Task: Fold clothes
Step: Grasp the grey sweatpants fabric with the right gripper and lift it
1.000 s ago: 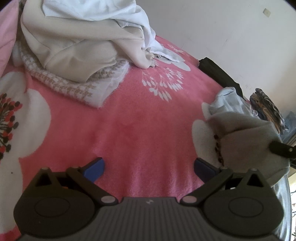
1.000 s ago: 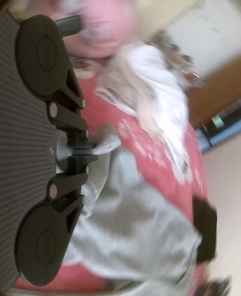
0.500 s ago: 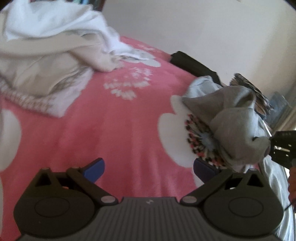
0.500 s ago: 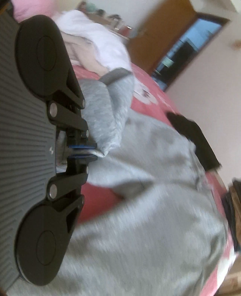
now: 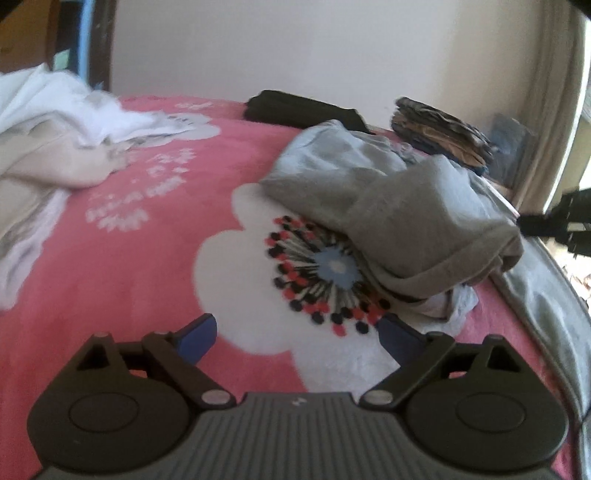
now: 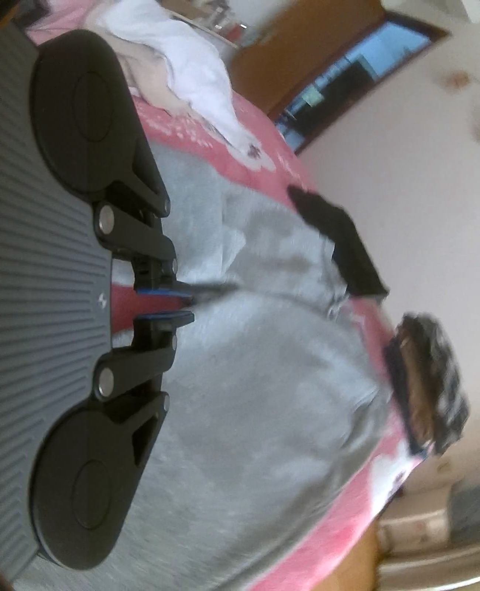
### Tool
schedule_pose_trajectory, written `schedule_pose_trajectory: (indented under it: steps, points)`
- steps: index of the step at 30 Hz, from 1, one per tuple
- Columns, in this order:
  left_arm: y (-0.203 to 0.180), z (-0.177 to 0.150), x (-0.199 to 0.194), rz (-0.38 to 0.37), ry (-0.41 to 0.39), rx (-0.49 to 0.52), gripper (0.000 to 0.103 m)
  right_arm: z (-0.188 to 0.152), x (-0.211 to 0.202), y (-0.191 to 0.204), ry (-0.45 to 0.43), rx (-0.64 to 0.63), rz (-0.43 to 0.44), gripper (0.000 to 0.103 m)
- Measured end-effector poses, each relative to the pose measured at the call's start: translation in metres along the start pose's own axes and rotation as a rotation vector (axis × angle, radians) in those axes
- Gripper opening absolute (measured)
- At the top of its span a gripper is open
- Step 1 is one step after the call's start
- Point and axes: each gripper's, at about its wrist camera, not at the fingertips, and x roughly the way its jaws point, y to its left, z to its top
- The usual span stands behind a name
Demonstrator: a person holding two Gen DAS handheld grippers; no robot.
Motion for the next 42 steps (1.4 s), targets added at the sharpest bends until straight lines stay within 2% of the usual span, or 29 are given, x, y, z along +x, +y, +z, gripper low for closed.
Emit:
schedule_pose_trajectory:
  steps: [5,6,10,12,13,15,16,17,20,26,31,34,39,42]
  points:
    - [-0.036,-0.001,0.013,-0.061,-0.054,0.212,0.088,-0.001,-0.014,0.018,0.069,-0.032,0.127,0.030]
    - [-0.045,-0.001,0.018,-0.074,-0.056,0.252,0.083,-0.003,-0.013,0.021,0.090,-0.033,0.145,0.031]
    - [-0.070,-0.001,0.042,-0.070,-0.045,0.344,0.073,-0.010,-0.007,0.032,0.149,-0.033,0.186,0.033]
    - [-0.075,0.000,0.050,-0.062,-0.038,0.350,0.056,-0.013,-0.008,0.034,0.160,-0.023,0.186,0.033]
    - [-0.077,0.001,0.054,-0.058,-0.034,0.352,0.054,-0.013,-0.008,0.033,0.162,-0.017,0.185,0.033]
    - [-0.081,0.001,0.054,-0.052,-0.051,0.368,0.033,-0.014,-0.010,0.031,0.163,-0.008,0.182,0.033]
    - [-0.084,0.000,0.053,-0.032,-0.061,0.386,0.029,-0.014,-0.011,0.030,0.163,-0.005,0.178,0.033]
    - [-0.086,-0.001,0.051,-0.021,-0.069,0.390,0.020,-0.016,-0.012,0.029,0.164,-0.005,0.170,0.033]
    - [-0.087,0.000,0.042,0.000,-0.100,0.387,0.008,-0.019,-0.016,0.026,0.167,-0.002,0.152,0.033]
    - [-0.084,0.003,0.011,0.016,-0.190,0.386,0.005,-0.022,-0.024,0.027,0.169,0.002,0.142,0.033]
    - [-0.076,0.008,-0.021,-0.012,-0.238,0.365,0.005,-0.023,-0.032,0.035,0.170,-0.018,0.147,0.033]
    - [-0.065,0.013,-0.045,-0.086,-0.240,0.295,0.005,-0.023,-0.035,0.039,0.173,-0.032,0.151,0.033]
    - [-0.039,0.017,-0.089,-0.287,-0.231,0.163,0.004,-0.025,-0.038,0.044,0.191,-0.030,0.160,0.033]
    - [-0.025,0.009,-0.113,-0.388,-0.167,0.147,0.004,-0.028,-0.040,0.046,0.230,-0.032,0.167,0.033]
